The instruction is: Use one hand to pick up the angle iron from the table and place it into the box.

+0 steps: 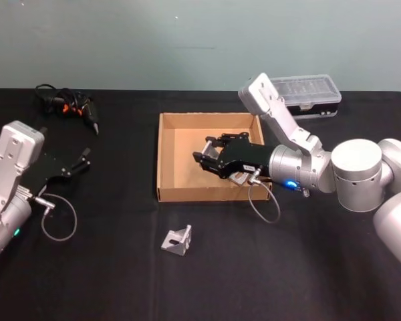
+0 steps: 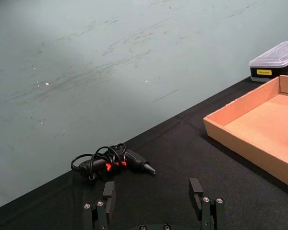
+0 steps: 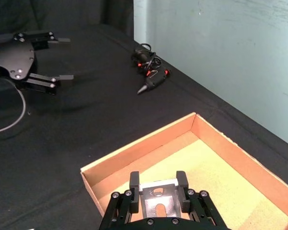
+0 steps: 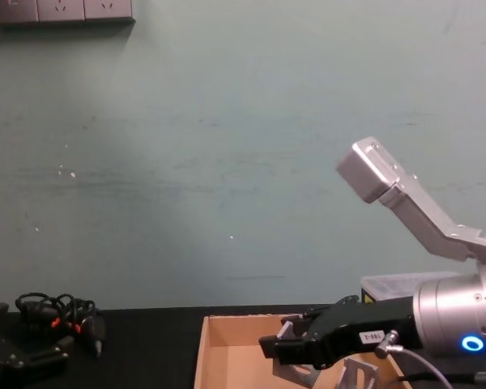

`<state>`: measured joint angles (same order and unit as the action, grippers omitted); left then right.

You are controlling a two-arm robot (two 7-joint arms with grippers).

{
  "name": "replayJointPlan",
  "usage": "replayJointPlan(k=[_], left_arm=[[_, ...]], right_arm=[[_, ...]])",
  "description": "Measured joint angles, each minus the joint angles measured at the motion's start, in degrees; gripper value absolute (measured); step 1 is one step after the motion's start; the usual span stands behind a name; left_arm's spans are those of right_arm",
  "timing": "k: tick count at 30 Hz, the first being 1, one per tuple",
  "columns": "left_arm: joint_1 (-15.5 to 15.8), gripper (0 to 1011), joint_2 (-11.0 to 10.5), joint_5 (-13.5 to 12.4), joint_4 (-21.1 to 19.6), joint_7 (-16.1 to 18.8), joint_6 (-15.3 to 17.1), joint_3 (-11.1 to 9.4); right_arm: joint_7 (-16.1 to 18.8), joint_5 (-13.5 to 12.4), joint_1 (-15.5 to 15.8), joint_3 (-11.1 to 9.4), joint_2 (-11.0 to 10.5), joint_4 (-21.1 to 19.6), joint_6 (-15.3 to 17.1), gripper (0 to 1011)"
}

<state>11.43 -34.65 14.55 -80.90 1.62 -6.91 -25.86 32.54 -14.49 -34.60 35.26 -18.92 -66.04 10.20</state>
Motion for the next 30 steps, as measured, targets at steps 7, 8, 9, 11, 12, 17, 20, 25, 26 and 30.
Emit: replayJointPlan(k=[7, 8, 9, 11, 12, 17, 20, 25, 26, 30], left_arm=[[0.0, 1000, 0.0, 0.0, 0.0, 0.0, 0.0, 0.0], [0.0, 1000, 0.0, 0.0, 0.0, 0.0, 0.0, 0.0], [0.0, 1000, 0.0, 0.0, 0.0, 0.0, 0.0, 0.0], [0.0, 1000, 0.0, 0.0, 0.0, 0.0, 0.0, 0.0], [0.0, 1000, 0.0, 0.0, 0.0, 0.0, 0.0, 0.0], [0.0, 1000, 0.0, 0.0, 0.0, 0.0, 0.0, 0.0], [0.0, 1000, 0.0, 0.0, 0.0, 0.0, 0.0, 0.0], [0.0, 1000, 0.0, 0.0, 0.0, 0.0, 0.0, 0.0], [0.0, 1000, 0.0, 0.0, 0.0, 0.0, 0.0, 0.0], [0.0, 1000, 0.0, 0.0, 0.0, 0.0, 0.0, 0.0]], right_arm=[[0.4, 1.0, -0.9, 0.2, 1.1, 2.6, -0.3, 451], [0.4, 1.3, -1.0, 0.3, 1.2, 3.0, -0.4, 450], [0.4, 1.4, -1.0, 0.3, 1.3, 3.2, -0.4, 450], [0.4, 1.7, -1.0, 0.3, 1.4, 3.6, -0.4, 450], [0.5, 1.8, -1.0, 0.3, 1.5, 3.7, -0.4, 450], [0.5, 2.1, -0.9, 0.1, 1.6, 4.0, -0.4, 450], [0.6, 2.3, -0.7, 0.0, 1.6, 4.0, -0.3, 450], [0.8, 2.6, -0.5, -0.2, 1.7, 4.1, -0.1, 469], [0.8, 2.6, -0.5, -0.2, 1.7, 4.1, -0.1, 481], [0.8, 2.7, -0.3, -0.5, 1.7, 4.1, -0.1, 617]])
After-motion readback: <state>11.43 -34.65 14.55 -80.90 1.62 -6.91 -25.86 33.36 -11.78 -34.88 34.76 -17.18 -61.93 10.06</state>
